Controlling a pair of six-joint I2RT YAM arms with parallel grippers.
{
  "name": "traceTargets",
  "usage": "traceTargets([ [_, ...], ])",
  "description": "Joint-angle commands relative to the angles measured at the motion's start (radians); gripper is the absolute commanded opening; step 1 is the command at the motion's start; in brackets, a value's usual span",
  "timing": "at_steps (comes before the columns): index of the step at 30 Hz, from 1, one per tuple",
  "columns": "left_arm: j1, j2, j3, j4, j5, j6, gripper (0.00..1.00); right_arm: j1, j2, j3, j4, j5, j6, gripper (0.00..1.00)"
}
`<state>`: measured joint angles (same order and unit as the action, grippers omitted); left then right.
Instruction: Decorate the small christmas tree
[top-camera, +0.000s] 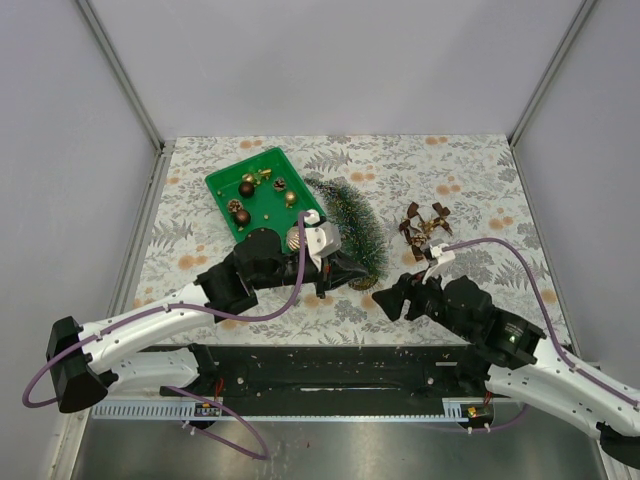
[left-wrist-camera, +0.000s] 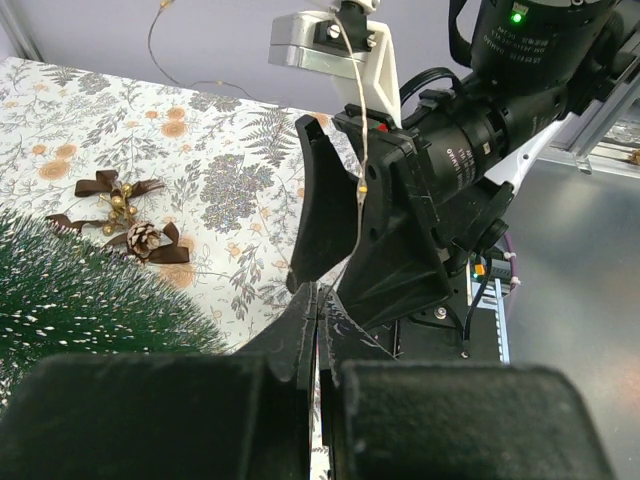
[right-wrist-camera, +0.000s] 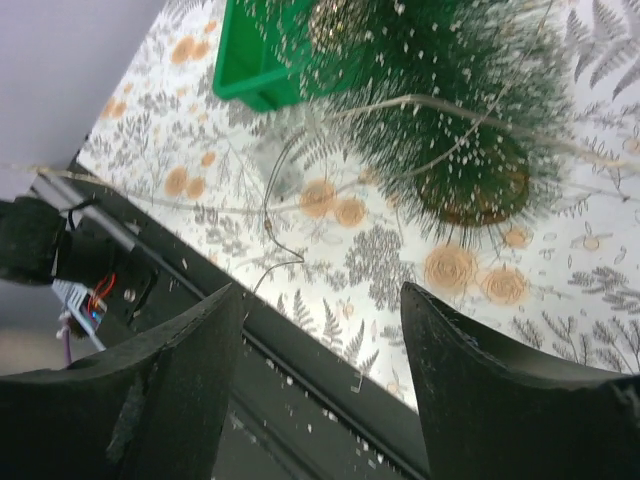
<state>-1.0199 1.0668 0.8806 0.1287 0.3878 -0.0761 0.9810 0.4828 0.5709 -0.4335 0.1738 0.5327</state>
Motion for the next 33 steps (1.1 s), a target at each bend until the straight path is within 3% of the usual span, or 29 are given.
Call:
traceTargets([
  [1, 0.004, -0.03, 0.027, 0.046, -0.003, 0.004, 0.0, 0.005, -0.006, -0.046, 0.278, 0.115, -0.02, 0.71],
  [7, 0.009, -0.034, 0.021, 0.049, -0.006, 0.006, 0.0, 0.005, 0.083, -0.071, 0.423, 0.076, -0.008, 0.56],
  [11, 0.011, -0.039, 0.017, 0.046, 0.0, 0.002, 0.0, 0.005, 0.08, -0.083, 0.444, 0.069, 0.013, 0.27],
  [15, 0.014, -0.05, 0.006, 0.048, -0.003, 0.004, 0.0, 0.005, -0.013, -0.06, 0.301, 0.125, 0.015, 0.02],
  [22, 0.032, -0.09, -0.04, 0.052, -0.004, -0.001, 0.0, 0.005, -0.15, 0.093, 0.073, 0.213, -0.066, 0.0],
  [28, 0.101, -0.157, -0.098, 0.048, 0.013, -0.036, 0.0, 0.005, 0.003, 0.292, -0.057, 0.243, -0.203, 0.0],
  [33, 0.156, -0.235, -0.16, 0.019, 0.04, -0.047, 0.0, 0.007, 0.103, 0.411, -0.01, 0.308, -0.382, 0.0],
])
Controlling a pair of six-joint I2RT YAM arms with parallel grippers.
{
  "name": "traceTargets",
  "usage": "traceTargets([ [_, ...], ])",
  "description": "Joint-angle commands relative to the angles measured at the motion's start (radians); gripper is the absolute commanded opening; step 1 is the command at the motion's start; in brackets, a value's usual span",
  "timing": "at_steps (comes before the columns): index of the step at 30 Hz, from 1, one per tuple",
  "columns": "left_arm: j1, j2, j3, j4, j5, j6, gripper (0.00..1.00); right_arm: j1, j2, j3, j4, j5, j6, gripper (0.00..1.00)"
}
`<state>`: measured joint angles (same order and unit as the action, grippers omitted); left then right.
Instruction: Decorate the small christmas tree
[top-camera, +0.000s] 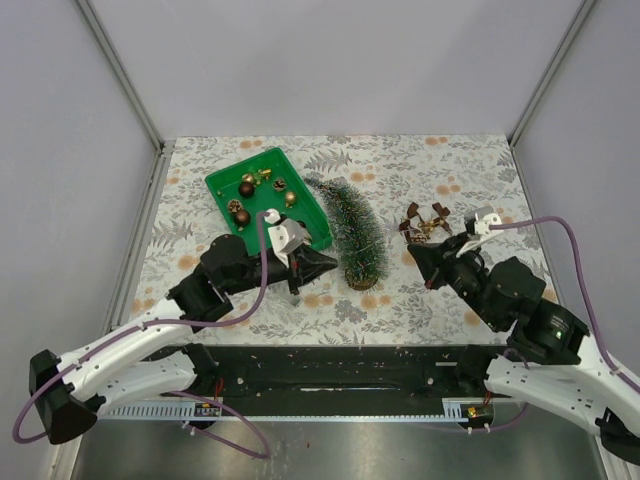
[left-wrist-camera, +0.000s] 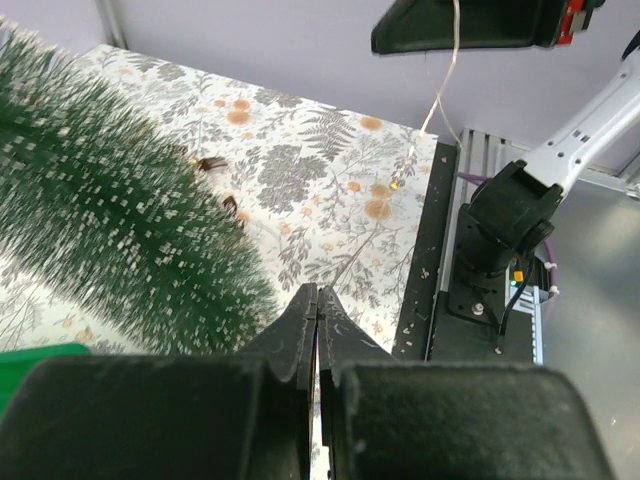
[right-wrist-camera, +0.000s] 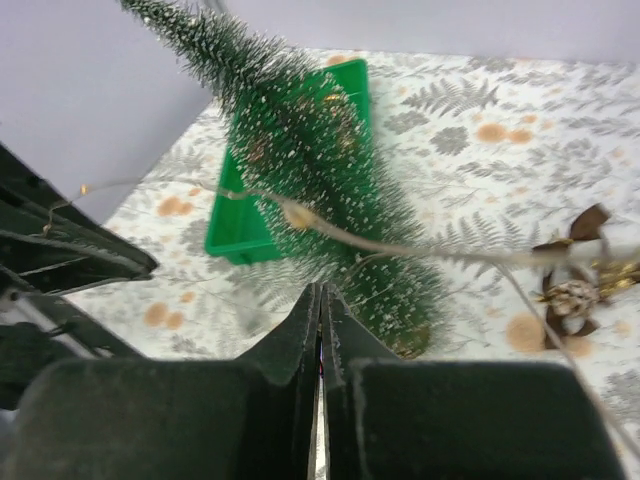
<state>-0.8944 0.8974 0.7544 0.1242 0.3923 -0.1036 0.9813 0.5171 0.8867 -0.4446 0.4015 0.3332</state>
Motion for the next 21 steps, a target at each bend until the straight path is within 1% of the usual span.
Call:
traceTargets([
  [1, 0.037, -0.08, -0.043, 0.014, 0.042, -0.015, 0.0, 0.005, 0.086, 0.116, 0.021, 0.085, -0.227, 0.0],
  [5, 0.04, -0.132, -0.07, -0.021, 0.1, 0.047, 0.0, 0.005, 0.181, 0.225, 0.113, 0.085, -0.419, 0.0],
  [8, 0.041, -0.166, -0.095, -0.037, 0.111, 0.09, 0.0, 0.005, 0.27, 0.303, 0.196, 0.048, -0.554, 0.0],
  [11, 0.052, -0.195, -0.128, -0.038, 0.105, 0.097, 0.0, 0.005, 0.383, 0.377, 0.259, 0.007, -0.658, 0.0],
  [16, 0.08, -0.233, -0.164, -0.032, 0.079, 0.09, 0.0, 0.005, 0.587, 0.518, 0.359, -0.042, -0.801, 0.0],
  [21, 0.112, -0.268, -0.199, -0.018, 0.02, 0.05, 0.0, 0.003, 0.747, 0.652, 0.414, -0.064, -0.882, 0.0],
])
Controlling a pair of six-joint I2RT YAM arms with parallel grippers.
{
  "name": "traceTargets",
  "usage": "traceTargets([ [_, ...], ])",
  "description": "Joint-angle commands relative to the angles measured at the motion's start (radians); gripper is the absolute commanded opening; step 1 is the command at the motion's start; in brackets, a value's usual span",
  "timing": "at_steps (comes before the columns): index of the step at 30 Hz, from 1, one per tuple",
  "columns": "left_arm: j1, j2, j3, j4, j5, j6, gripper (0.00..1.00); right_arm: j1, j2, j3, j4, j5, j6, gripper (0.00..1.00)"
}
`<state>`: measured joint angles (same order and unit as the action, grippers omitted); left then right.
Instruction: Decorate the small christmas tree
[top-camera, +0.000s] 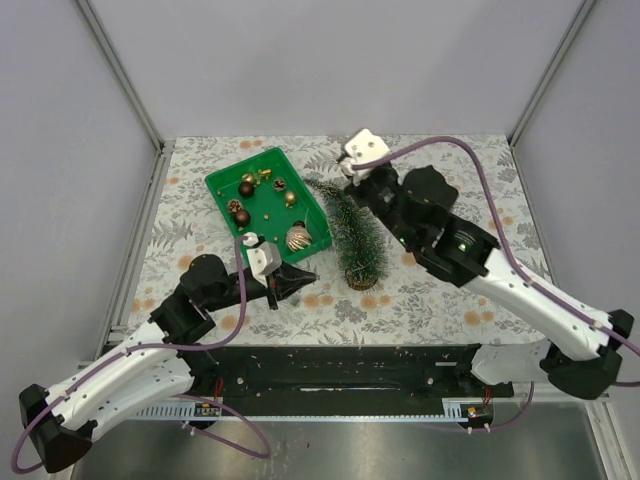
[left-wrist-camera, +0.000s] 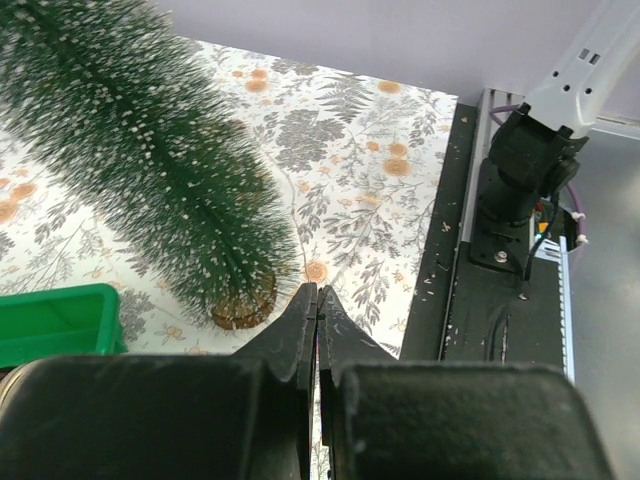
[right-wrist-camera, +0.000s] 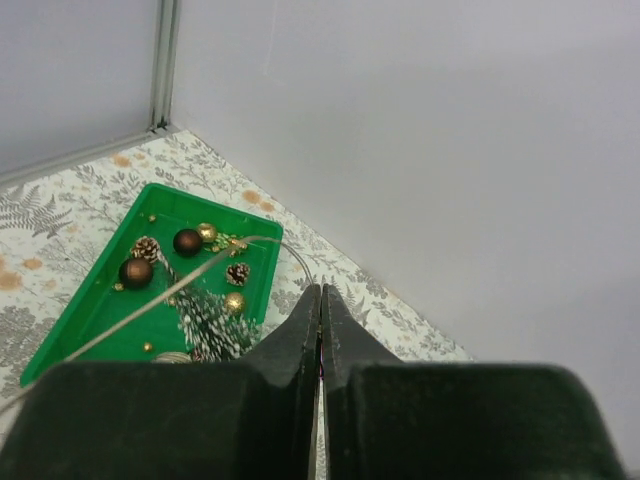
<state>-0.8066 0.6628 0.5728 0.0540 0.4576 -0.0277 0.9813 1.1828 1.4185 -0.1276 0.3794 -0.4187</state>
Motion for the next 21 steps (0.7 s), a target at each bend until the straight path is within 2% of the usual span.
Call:
traceTargets([
  [1, 0.029, -0.037, -0.024, 0.053, -0.056, -0.034, 0.0, 0.003, 0.116, 0.147, 0.097, -0.049, -0.146, 0.0],
  [8, 0.076, -0.048, -0.019, 0.079, -0.253, -0.11, 0.0, -0.019, 0.307, 0.315, 0.106, -0.091, -0.199, 0.0],
  [14, 0.08, 0.0, 0.021, 0.092, -0.344, -0.159, 0.0, -0.067, 0.422, 0.422, 0.18, -0.073, -0.319, 0.0],
  [21, 0.08, 0.064, 0.041, 0.104, -0.5, -0.189, 0.0, -0.184, 0.575, 0.583, 0.134, -0.137, -0.282, 0.0],
])
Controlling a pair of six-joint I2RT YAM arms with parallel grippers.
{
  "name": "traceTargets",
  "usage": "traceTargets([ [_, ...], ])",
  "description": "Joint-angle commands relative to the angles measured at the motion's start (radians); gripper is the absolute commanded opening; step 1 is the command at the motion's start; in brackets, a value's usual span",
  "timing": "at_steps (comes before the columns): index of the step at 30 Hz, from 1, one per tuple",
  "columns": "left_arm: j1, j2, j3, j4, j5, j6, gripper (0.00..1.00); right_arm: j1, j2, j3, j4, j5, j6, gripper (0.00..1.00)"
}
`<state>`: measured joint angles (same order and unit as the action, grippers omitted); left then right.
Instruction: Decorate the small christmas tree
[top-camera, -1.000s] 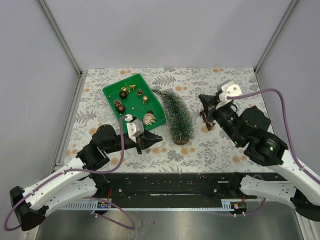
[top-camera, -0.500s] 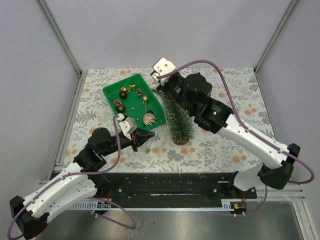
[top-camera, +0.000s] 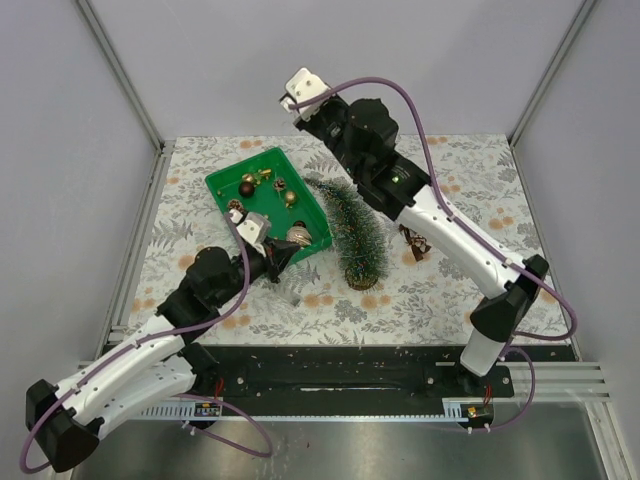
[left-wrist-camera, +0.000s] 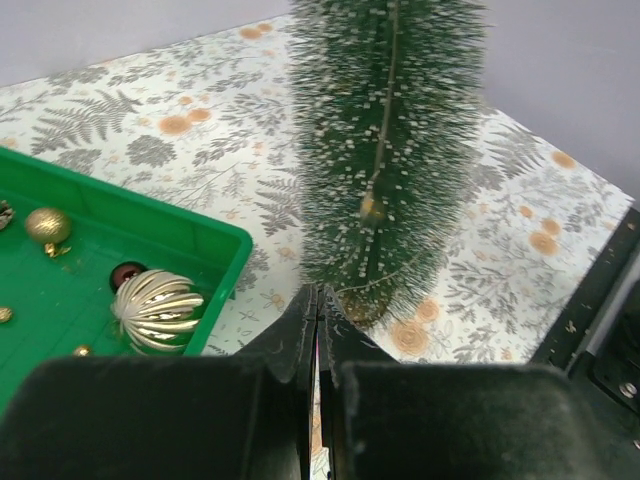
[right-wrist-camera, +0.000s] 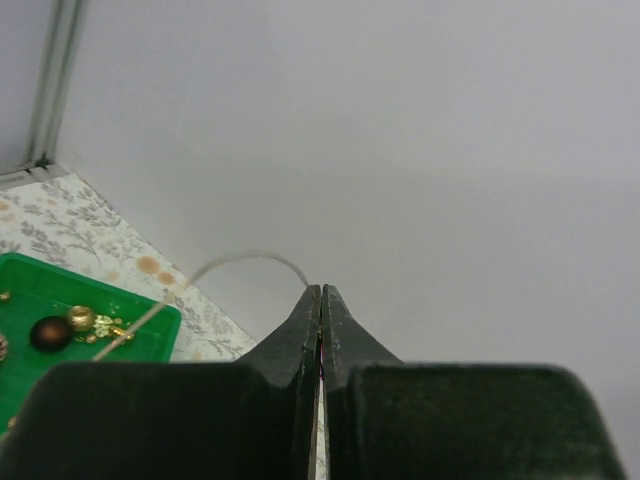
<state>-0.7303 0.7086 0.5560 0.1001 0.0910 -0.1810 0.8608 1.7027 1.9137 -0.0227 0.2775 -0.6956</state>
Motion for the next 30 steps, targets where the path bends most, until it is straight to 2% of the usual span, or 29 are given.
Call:
traceTargets([
  [1, 0.003, 0.028, 0.064, 0.053, -0.173, -0.038, 0.0, -0.078, 0.078, 0.1, 0.027, -0.043, 0.001, 0.0],
  [4, 0.003, 0.058, 0.087, 0.05, -0.247, -0.037, 0.0, -0.118, 0.147, 0.133, -0.009, -0.055, 0.039, 0.0],
  [8, 0.003, 0.101, 0.116, 0.091, -0.266, 0.006, 0.04, -0.183, 0.228, 0.163, -0.037, -0.029, 0.086, 0.0],
  [12, 0.0, 0.127, 0.119, 0.182, -0.18, 0.072, 0.14, -0.276, 0.27, 0.171, -0.114, 0.011, 0.152, 0.0],
  [14, -0.011, 0.134, 0.108, 0.223, -0.127, 0.109, 0.15, -0.328, 0.265, 0.134, -0.14, 0.018, 0.209, 0.0],
  [19, -0.031, 0.143, 0.084, 0.247, -0.116, 0.133, 0.17, -0.42, 0.23, 0.026, -0.178, 0.095, 0.297, 0.0],
  [21, -0.034, 0.14, 0.082, 0.248, -0.108, 0.141, 0.23, -0.443, 0.21, -0.01, -0.19, 0.165, 0.321, 0.0],
  [24, -0.032, 0.129, 0.082, 0.248, -0.096, 0.147, 0.42, -0.485, 0.17, -0.073, -0.212, 0.19, 0.372, 0.0],
  [27, -0.037, 0.115, 0.076, 0.245, -0.06, 0.147, 0.54, -0.506, 0.129, -0.134, -0.221, 0.222, 0.409, 0.0],
  [30, -0.037, 0.1, 0.07, 0.237, -0.033, 0.152, 0.59, -0.523, 0.094, -0.182, -0.23, 0.259, 0.439, 0.0],
])
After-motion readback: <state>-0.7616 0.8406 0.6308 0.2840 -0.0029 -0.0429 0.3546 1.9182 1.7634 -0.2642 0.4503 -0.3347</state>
